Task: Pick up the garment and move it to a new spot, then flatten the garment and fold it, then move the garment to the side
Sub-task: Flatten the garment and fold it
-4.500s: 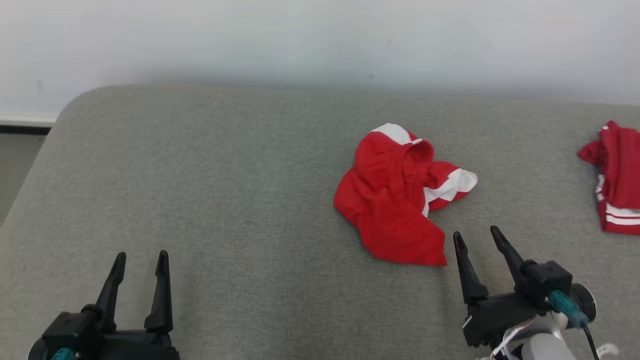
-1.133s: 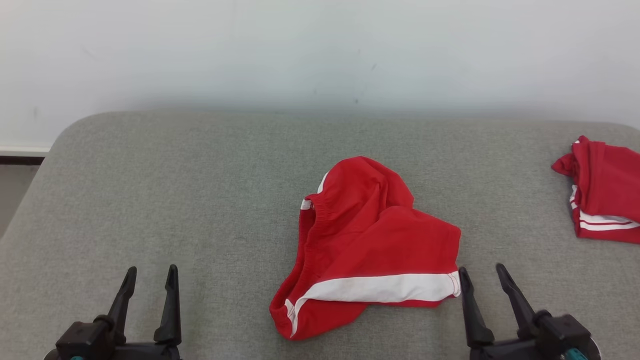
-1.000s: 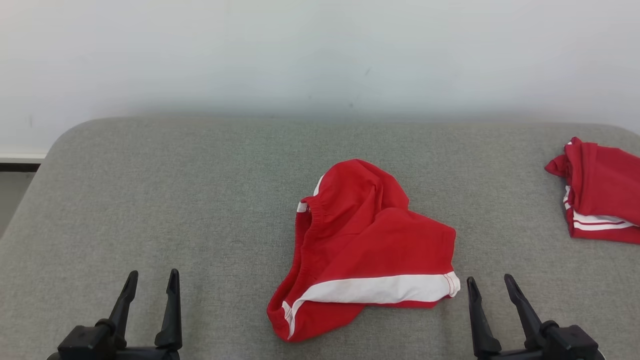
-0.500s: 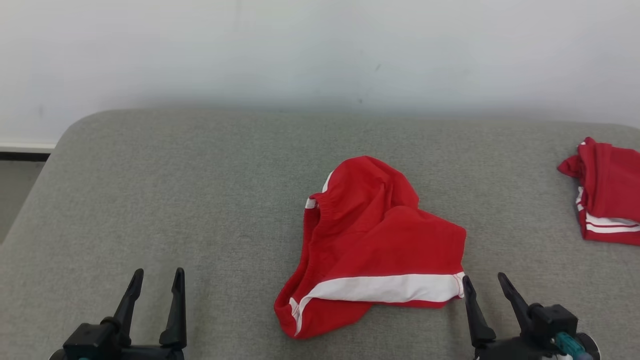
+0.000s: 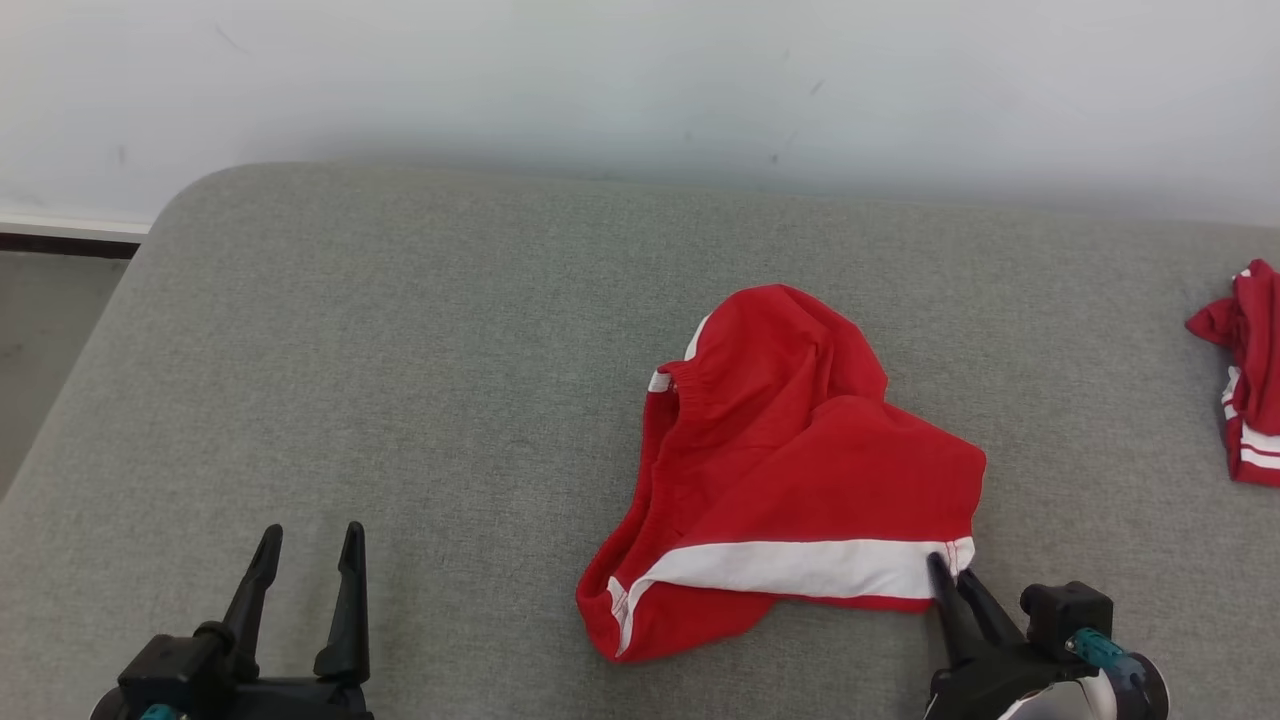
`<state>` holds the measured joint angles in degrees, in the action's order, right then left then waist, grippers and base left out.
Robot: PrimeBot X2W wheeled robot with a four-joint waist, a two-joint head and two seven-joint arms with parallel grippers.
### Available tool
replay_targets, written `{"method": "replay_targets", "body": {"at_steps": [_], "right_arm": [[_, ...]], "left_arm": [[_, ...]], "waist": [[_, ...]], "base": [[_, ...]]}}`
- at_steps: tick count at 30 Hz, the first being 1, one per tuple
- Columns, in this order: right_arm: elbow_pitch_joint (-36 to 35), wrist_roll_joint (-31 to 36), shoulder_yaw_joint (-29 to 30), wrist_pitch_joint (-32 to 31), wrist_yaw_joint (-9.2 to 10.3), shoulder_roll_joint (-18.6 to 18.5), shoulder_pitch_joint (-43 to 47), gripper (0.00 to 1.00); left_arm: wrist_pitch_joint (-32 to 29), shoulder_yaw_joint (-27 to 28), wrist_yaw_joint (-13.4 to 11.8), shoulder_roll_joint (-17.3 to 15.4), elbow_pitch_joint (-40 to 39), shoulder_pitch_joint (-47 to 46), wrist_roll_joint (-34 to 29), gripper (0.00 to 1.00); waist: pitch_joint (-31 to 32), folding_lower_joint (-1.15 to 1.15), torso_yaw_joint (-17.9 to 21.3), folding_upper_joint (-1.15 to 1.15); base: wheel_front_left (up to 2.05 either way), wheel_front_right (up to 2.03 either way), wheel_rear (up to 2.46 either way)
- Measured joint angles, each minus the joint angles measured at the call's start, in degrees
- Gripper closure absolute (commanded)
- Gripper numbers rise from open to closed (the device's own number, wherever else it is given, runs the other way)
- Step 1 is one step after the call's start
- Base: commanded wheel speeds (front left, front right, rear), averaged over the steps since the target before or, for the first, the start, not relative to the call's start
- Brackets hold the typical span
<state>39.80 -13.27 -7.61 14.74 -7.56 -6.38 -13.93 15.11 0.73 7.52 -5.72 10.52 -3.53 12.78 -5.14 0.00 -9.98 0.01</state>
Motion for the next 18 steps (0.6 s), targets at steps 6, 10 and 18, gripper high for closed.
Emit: {"method": "replay_targets", "body": {"at_steps": [6,10,18], "right_arm": [[-6.7,-0.1,2.2,0.3,0.00,-1.0,1.3,1.00],[-14.0,-0.1,4.7,0.3,0.00,-0.9,7.0,1.00],[-20.4,-0.8,6.9,0.4,0.00,-0.6,16.4,0.94]], "left_arm": [[0.0,0.0,0.0,0.1,0.4,0.1,0.0,0.00],[0.0,-0.2,0.0,0.4,0.4,0.1,0.0,0.00],[0.0,-0.2,0.0,0.6,0.5,0.7,-0.2,0.00]], "waist": [[0.3,0.00,1.5,0.00],[0.9,0.00,2.5,0.00],[1.8,0.00,4.4,0.00]], "base": [[0.00,0.00,0.00],[0.00,0.00,0.00],[0.00,0.00,0.00]]}}
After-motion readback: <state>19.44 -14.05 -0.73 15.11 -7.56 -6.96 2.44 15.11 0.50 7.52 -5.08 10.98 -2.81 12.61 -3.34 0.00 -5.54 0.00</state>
